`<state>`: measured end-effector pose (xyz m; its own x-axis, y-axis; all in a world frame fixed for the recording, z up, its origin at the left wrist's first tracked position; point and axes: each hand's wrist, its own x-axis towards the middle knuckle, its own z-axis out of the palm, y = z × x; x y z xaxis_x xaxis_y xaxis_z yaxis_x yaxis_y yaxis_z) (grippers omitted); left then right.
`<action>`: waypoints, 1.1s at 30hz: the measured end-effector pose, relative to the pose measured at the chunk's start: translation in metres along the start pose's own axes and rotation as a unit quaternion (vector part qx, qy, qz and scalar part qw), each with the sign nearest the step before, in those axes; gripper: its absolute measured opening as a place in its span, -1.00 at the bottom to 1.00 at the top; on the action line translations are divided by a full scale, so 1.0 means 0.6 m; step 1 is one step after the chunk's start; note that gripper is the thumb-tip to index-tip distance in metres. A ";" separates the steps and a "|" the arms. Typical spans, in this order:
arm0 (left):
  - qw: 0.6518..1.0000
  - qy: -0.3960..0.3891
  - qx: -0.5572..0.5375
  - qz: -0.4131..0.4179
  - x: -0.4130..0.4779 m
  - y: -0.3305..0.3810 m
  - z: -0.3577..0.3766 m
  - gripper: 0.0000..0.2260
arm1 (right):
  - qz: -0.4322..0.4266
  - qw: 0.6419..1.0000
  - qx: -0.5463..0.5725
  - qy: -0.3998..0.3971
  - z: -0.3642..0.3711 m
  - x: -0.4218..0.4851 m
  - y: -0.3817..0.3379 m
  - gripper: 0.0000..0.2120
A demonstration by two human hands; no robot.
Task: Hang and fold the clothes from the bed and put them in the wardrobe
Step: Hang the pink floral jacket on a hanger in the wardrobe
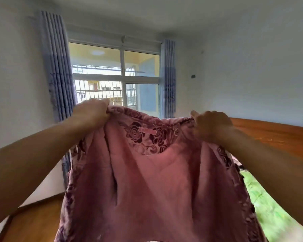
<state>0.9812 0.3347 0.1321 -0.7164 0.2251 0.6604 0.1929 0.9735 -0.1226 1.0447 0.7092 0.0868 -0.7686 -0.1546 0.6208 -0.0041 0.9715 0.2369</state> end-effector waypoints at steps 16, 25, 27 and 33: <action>0.943 -0.076 -0.199 0.256 0.118 0.555 0.239 -0.89 | 0.242 0.953 -0.120 -0.134 0.062 -0.311 0.340 -0.42; 0.822 -0.178 -0.358 0.405 0.150 0.800 0.320 -0.82 | 0.463 0.853 -0.128 -0.202 0.036 -0.404 0.449 -0.71; 0.783 -0.205 -0.398 0.431 0.148 0.861 0.328 -0.82 | 0.512 0.833 -0.086 -0.188 0.029 -0.427 0.468 -0.79; 0.715 -0.277 -0.463 0.445 0.106 1.014 0.323 -0.90 | 0.626 0.771 -0.023 -0.112 0.004 -0.500 0.510 -0.83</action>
<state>0.9232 0.9489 -0.0441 -0.1396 0.9699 0.1995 0.9147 0.0491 0.4012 1.2725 1.0531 -0.0287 -0.2434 0.9396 0.2405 0.8497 0.3262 -0.4143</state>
